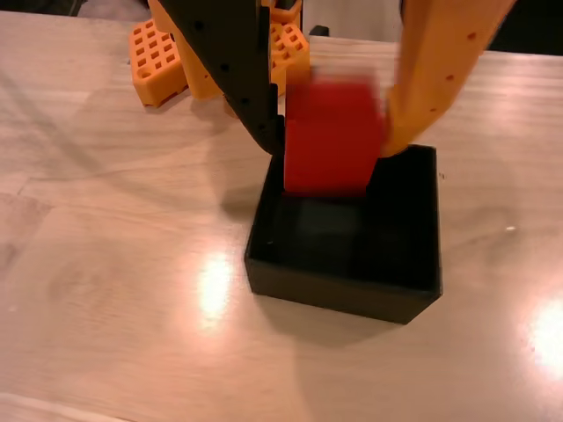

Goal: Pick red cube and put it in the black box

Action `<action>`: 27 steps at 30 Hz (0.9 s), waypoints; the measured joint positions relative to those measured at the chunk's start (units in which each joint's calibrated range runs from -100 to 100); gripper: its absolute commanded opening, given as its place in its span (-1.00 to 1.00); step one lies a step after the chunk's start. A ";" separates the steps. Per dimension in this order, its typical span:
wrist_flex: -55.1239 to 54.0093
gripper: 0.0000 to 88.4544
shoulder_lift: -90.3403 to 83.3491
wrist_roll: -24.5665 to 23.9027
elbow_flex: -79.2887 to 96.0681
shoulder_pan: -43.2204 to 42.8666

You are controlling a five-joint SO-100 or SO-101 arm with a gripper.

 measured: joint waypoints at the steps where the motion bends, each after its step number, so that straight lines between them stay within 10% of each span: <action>1: 0.00 -0.37 0.00 0.00 0.00 -0.08; 14: 4.98 -0.33 -0.25 -2.48 -9.39 1.60; 21: 8.82 -0.34 -5.80 -13.43 -23.57 4.73; 27: -1.31 -0.80 -17.41 -24.84 -19.05 18.30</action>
